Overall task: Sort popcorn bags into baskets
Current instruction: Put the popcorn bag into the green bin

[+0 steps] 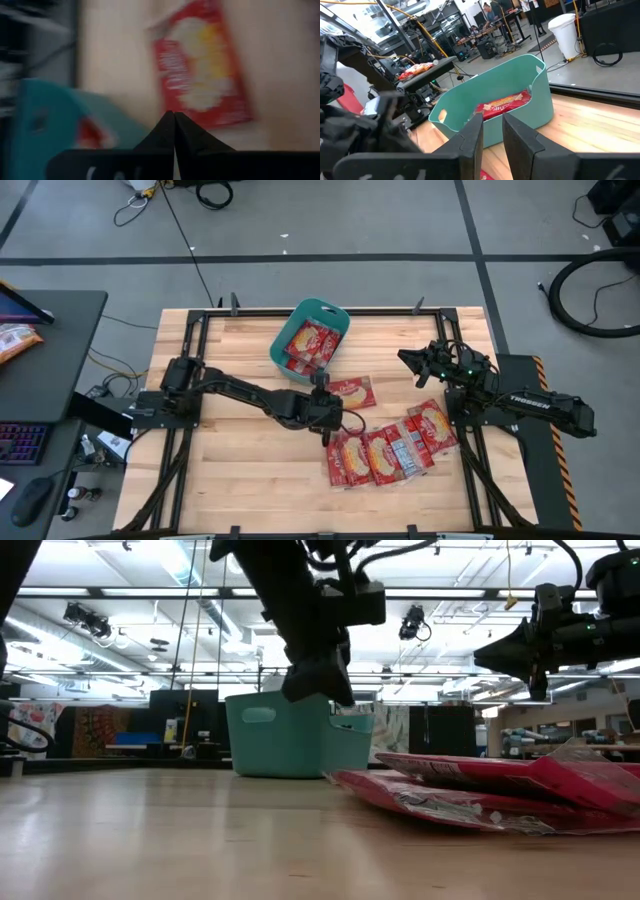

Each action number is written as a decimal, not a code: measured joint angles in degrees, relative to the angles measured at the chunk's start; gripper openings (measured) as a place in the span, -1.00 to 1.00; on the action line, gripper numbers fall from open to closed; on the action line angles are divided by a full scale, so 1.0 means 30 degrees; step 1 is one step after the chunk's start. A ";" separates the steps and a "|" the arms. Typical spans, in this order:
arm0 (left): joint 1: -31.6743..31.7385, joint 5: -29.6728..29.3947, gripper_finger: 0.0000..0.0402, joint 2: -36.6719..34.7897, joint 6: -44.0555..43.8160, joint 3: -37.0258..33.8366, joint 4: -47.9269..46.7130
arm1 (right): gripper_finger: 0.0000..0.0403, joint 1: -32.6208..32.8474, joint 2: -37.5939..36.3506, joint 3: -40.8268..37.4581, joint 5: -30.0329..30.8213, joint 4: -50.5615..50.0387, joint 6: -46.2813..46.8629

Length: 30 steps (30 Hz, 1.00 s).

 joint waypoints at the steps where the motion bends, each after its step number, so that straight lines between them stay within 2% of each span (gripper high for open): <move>1: 0.0081 0.0879 -0.96 0.0000 -0.0357 0.0000 -0.0088 | -0.62 -0.0007 -0.0002 0.0000 0.0000 -0.0007 0.0000; 3: 0.0261 0.2032 -0.90 0.0074 -0.0660 0.0013 -0.0171 | -0.62 0.0000 0.0003 0.0000 0.0000 0.0000 0.0000; 8: 0.0674 0.1845 -0.62 0.0160 -0.1347 -0.0005 -0.0039 | -0.62 -0.0004 0.0002 0.0000 0.0000 -0.0007 0.0000; 10: 0.1093 0.3077 -0.51 0.0160 -0.2438 0.0000 0.0700 | -0.62 -0.0001 -0.0002 0.0000 0.0000 -0.0006 0.0000; 13: 0.1864 0.5995 -0.40 0.0320 -0.3275 0.0006 0.1924 | -0.62 0.0000 0.0004 0.0000 0.0000 -0.0002 0.0000; 18: 0.2505 0.6735 -0.32 0.1287 -0.3700 0.0249 0.4362 | -0.62 -0.0007 0.0006 -0.0001 0.0022 -0.0004 -0.0001; 30: 0.3551 0.7825 -0.25 0.4520 -0.4520 0.2820 0.4088 | -0.62 0.0000 0.0086 -0.0007 0.0001 0.0363 0.0000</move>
